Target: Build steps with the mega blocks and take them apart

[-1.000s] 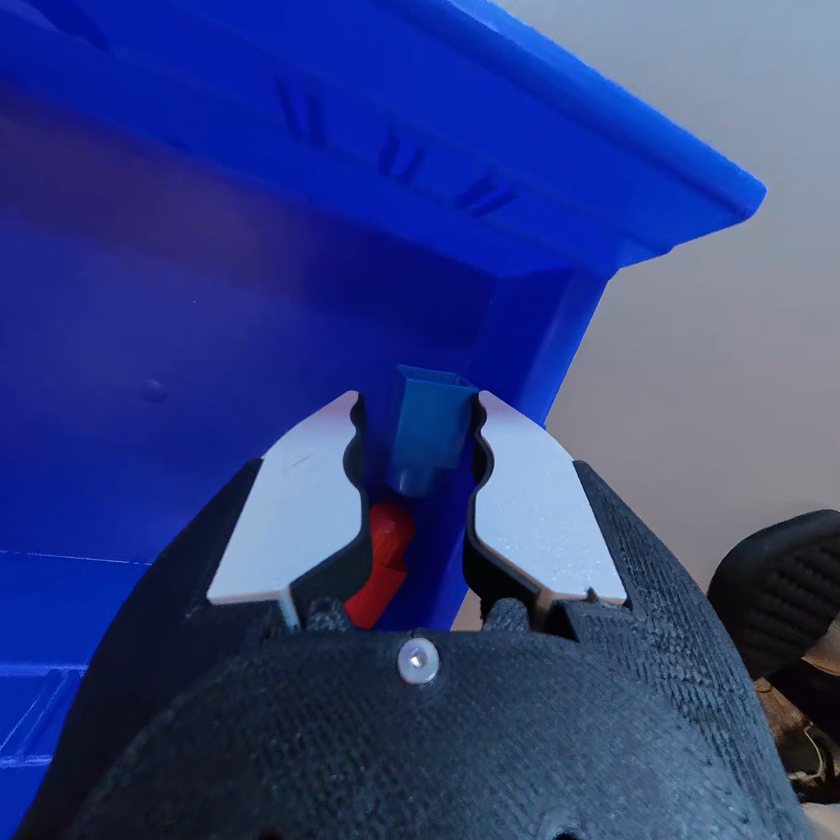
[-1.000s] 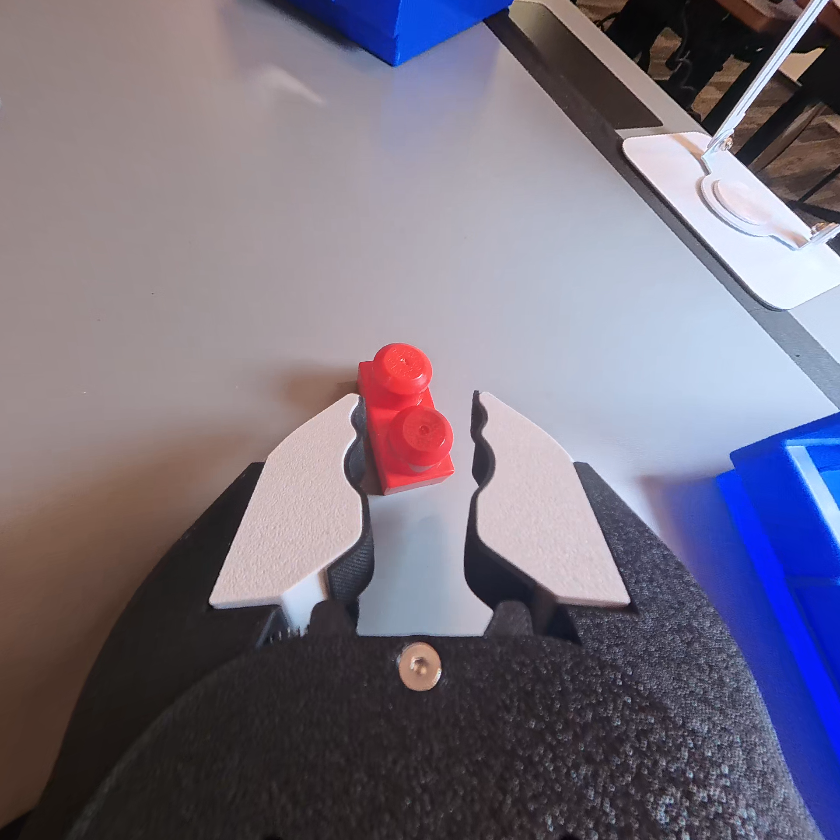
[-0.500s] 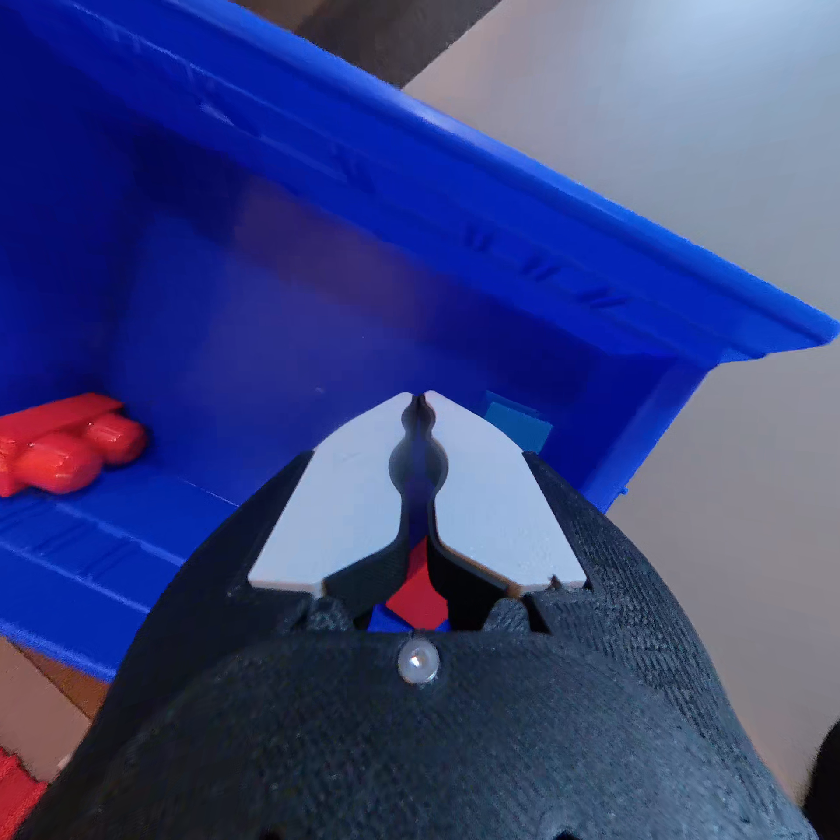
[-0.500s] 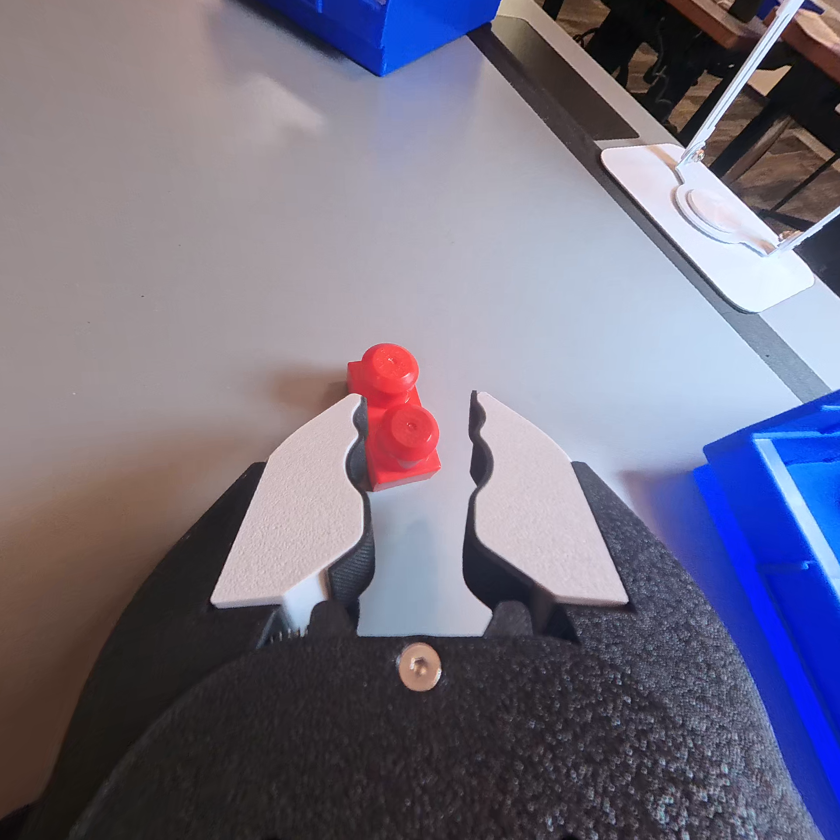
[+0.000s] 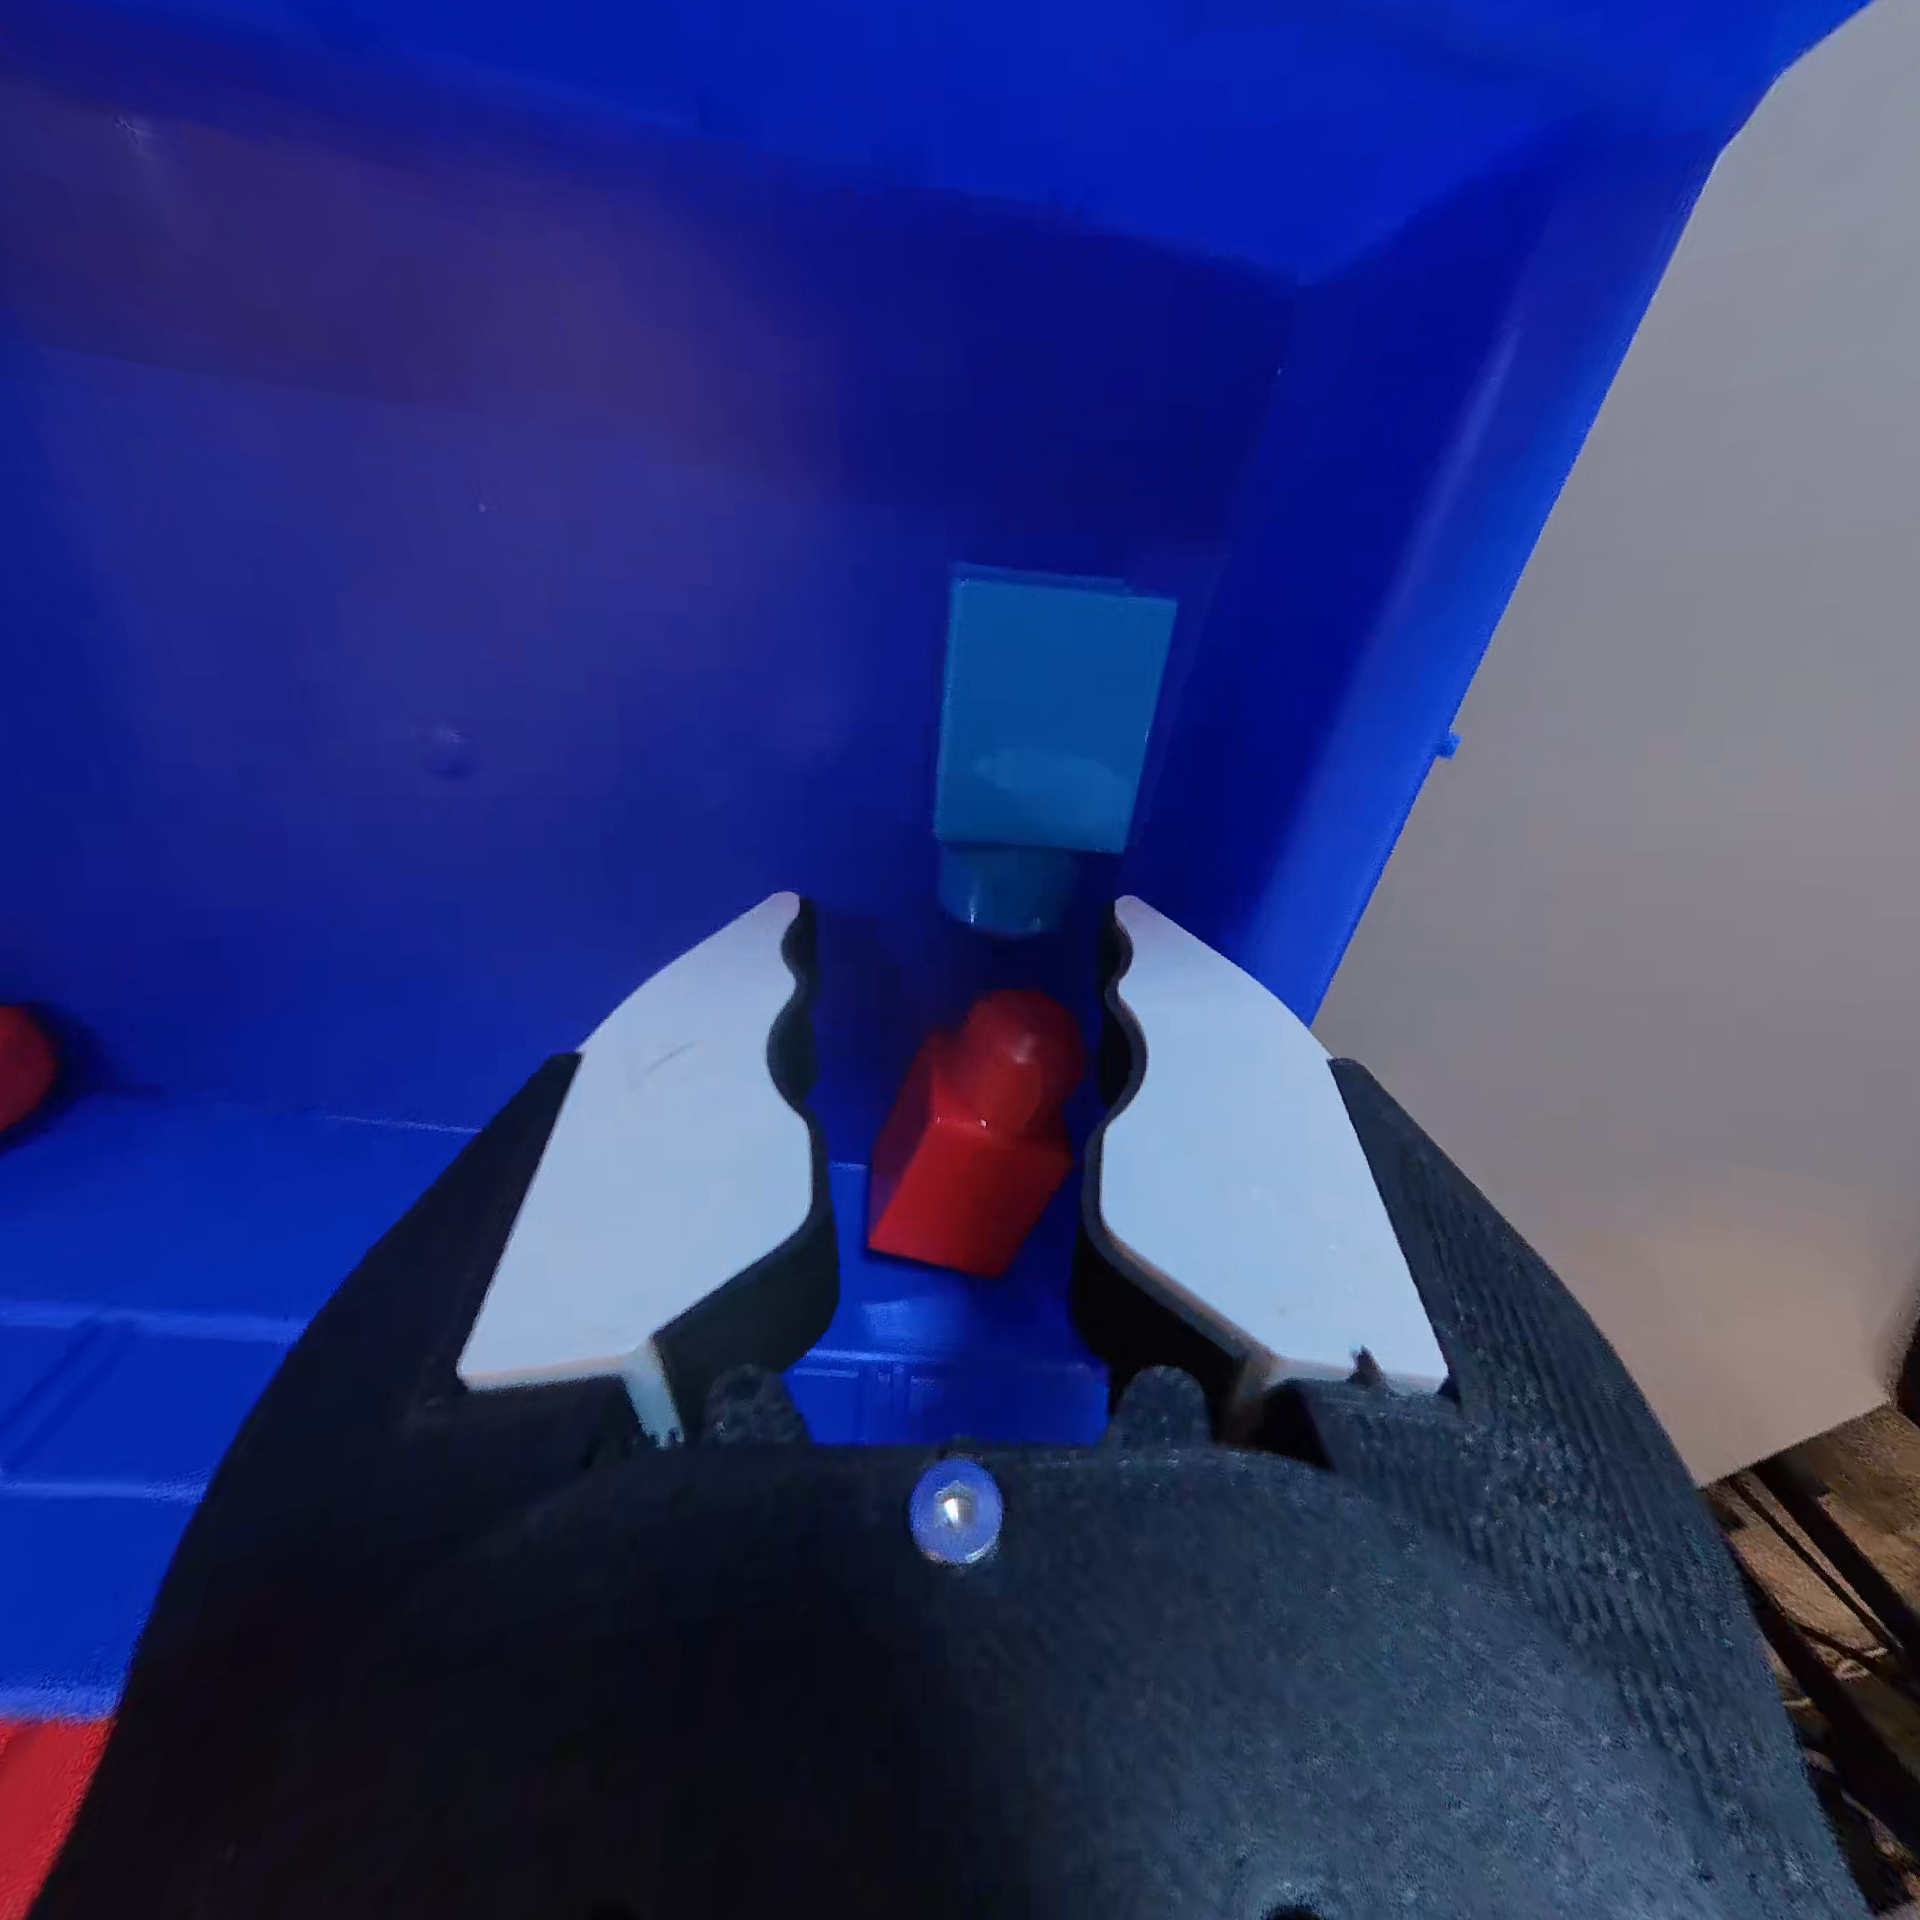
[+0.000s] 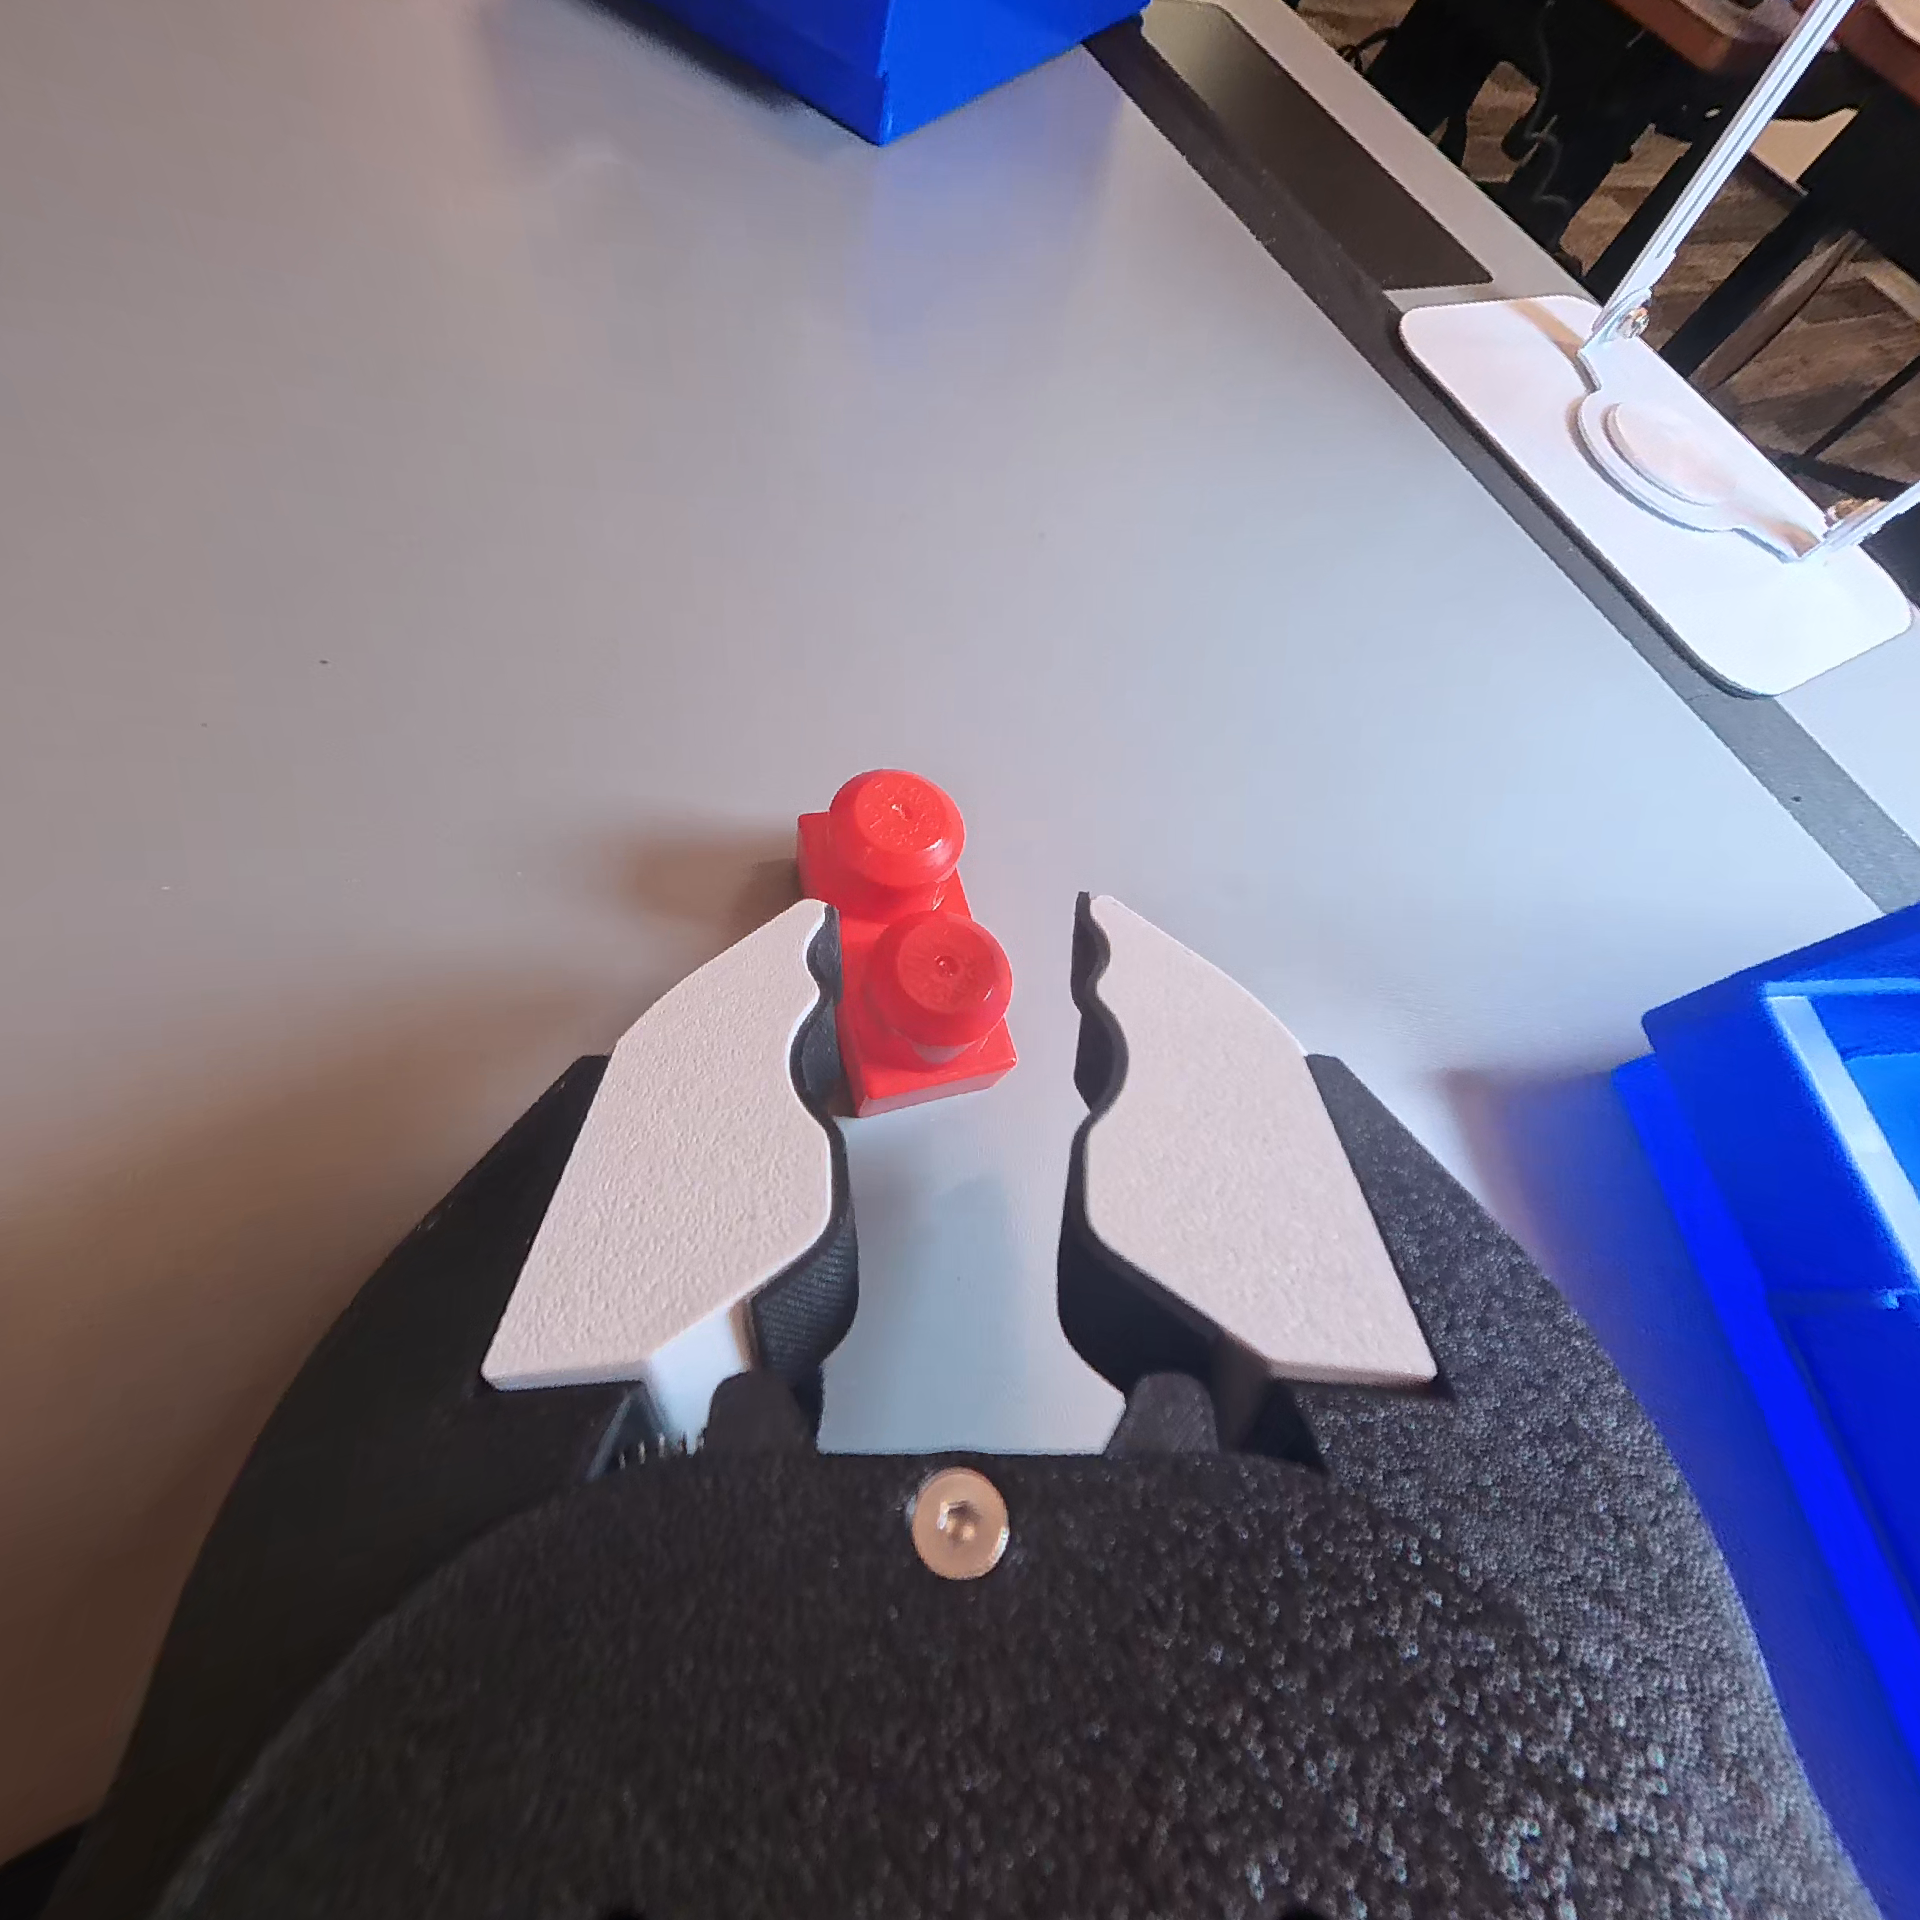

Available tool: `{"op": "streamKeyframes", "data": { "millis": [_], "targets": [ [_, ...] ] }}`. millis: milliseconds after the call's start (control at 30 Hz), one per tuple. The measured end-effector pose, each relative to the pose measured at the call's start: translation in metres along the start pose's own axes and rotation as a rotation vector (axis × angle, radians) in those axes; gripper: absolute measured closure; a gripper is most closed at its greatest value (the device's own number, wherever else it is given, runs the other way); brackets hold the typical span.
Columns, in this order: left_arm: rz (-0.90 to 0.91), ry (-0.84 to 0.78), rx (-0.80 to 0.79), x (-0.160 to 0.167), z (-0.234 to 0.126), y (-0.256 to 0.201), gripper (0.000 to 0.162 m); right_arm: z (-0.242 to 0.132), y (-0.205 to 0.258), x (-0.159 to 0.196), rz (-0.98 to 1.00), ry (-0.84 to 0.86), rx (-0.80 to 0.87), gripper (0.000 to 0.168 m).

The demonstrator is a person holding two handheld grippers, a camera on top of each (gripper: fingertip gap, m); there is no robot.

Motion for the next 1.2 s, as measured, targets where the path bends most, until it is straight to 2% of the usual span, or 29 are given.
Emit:
{"op": "streamKeyframes", "data": {
  "millis": [67, 100, 200, 367, 467, 567, 633, 733, 900, 1067, 1200],
  "targets": [
    [0.028, -0.012, -0.004, -0.004, 0.007, -0.002, 0.118, 0.001, 0.0, 0.001, 0.001, 0.004, 0.0, 0.126],
    [0.046, -0.017, -0.002, -0.006, 0.01, -0.003, 0.131, 0.001, -0.001, 0.001, 0.003, 0.006, 0.001, 0.126],
    [0.061, -0.026, -0.077, -0.011, 0.009, 0.001, 0.132, 0.002, -0.001, 0.001, 0.004, 0.004, 0.006, 0.126],
    [0.094, -0.133, -0.289, -0.025, -0.044, 0.0, 0.132, 0.0, -0.002, -0.001, 0.014, -0.025, 0.007, 0.127],
    [0.168, -0.177, -0.358, -0.044, -0.079, -0.027, 0.132, 0.0, -0.002, -0.002, 0.021, -0.037, 0.007, 0.127],
    [0.297, -0.17, -0.32, -0.067, -0.096, -0.073, 0.133, 0.001, -0.002, -0.002, 0.025, -0.041, 0.009, 0.127],
    [0.399, -0.106, -0.234, -0.082, -0.089, -0.108, 0.133, 0.002, -0.001, -0.003, 0.025, -0.04, 0.008, 0.127],
    [0.567, -0.013, -0.108, -0.106, -0.059, -0.154, 0.133, 0.002, 0.0, -0.002, 0.015, -0.025, 0.007, 0.126],
    [0.714, -0.061, 0.021, -0.157, -0.005, -0.203, 0.133, 0.002, 0.004, 0.0, -0.011, -0.003, -0.003, 0.123],
    [0.764, -0.204, 0.018, -0.202, 0.013, -0.227, 0.133, 0.006, 0.006, 0.004, -0.008, 0.037, -0.021, 0.122],
    [0.723, -0.409, 0.002, -0.213, 0.003, -0.235, 0.122, 0.008, 0.004, 0.008, -0.001, 0.065, -0.013, 0.121]
  ]
}}
Point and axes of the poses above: each gripper's, where its closed fingertips meet, z out along the fingers, x out of its underside, y = z × x across the jaws, the point moved 8 cm from there along -z, back along the fingers, and after that the axes turned 13 degrees about z, right-handed, at the moved point
